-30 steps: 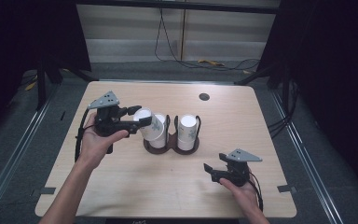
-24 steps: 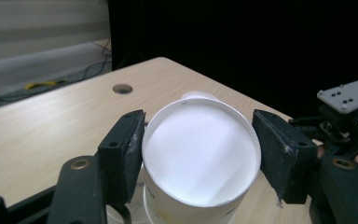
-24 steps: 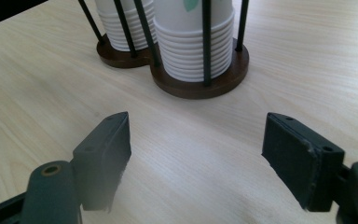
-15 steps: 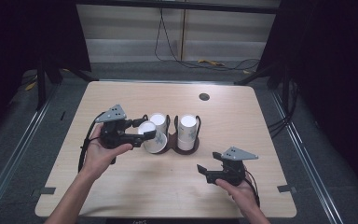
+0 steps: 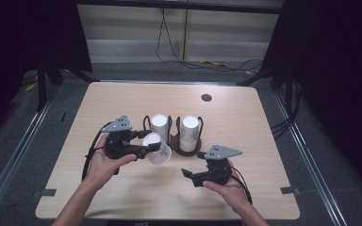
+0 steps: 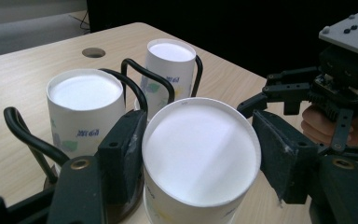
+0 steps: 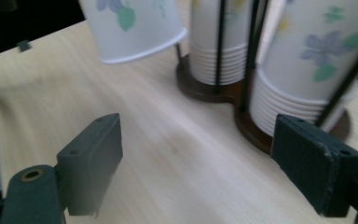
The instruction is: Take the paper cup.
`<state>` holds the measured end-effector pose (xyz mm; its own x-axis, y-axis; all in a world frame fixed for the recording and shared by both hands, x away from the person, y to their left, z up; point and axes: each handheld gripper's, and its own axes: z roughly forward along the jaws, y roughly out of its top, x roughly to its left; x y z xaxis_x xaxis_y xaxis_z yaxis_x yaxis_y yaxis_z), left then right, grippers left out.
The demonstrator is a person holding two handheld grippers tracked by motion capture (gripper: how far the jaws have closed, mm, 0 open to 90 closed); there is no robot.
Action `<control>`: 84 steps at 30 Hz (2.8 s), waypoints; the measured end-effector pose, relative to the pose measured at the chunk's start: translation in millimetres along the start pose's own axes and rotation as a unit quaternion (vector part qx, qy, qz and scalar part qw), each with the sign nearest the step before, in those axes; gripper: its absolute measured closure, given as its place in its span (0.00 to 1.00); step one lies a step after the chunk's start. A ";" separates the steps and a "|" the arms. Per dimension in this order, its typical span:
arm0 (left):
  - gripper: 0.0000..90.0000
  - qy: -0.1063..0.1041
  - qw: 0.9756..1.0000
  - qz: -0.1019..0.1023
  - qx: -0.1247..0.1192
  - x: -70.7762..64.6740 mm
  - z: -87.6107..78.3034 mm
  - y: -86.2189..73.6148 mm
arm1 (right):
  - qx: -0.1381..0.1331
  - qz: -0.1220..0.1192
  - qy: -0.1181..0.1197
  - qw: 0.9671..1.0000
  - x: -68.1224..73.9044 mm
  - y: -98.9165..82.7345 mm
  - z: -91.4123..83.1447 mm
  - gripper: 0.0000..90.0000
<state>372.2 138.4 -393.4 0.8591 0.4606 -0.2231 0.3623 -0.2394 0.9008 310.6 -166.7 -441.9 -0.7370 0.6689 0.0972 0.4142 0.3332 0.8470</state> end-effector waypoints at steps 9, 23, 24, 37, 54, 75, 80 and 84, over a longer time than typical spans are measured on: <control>0.41 -0.023 0.999 -0.023 -0.008 -2.1 -2.7 -6.2 | -0.019 -0.004 0.043 0.999 14.1 -6.3 8.7 0.16; 0.41 -0.074 0.997 -0.033 -0.011 -17.7 -0.9 -1.9 | -0.066 -0.017 0.083 0.994 26.9 -7.8 9.5 0.16; 0.41 -0.076 0.997 -0.032 -0.011 -19.2 0.4 -2.1 | -0.069 -0.019 0.083 0.994 27.0 -6.8 9.6 0.16; 0.41 -0.086 0.996 -0.025 -0.007 -30.1 9.2 -2.8 | -0.085 -0.013 0.091 0.992 23.2 -2.5 11.1 0.15; 0.41 -0.107 0.994 -0.027 -0.009 -39.8 10.9 0.0 | -0.116 0.005 0.127 0.985 24.3 -4.3 14.6 0.16; 0.39 -0.100 0.995 -0.032 -0.004 -36.8 15.0 -4.1 | -0.102 0.000 0.129 0.986 20.0 -2.8 15.9 0.27; 0.34 -0.089 0.996 -0.031 -0.001 -38.0 18.1 -5.6 | -0.094 -0.005 0.115 0.989 16.7 -1.7 15.4 0.28; 0.27 -0.083 0.996 -0.019 0.011 -38.1 18.5 -5.7 | -0.080 -0.023 0.103 0.991 15.4 0.3 14.4 0.28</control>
<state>344.0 106.4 -396.9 0.8920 0.3223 -0.3169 0.4018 -0.2445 0.8825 307.0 -146.8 -447.7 -0.8540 0.4992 0.1467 0.2989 0.2399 0.9236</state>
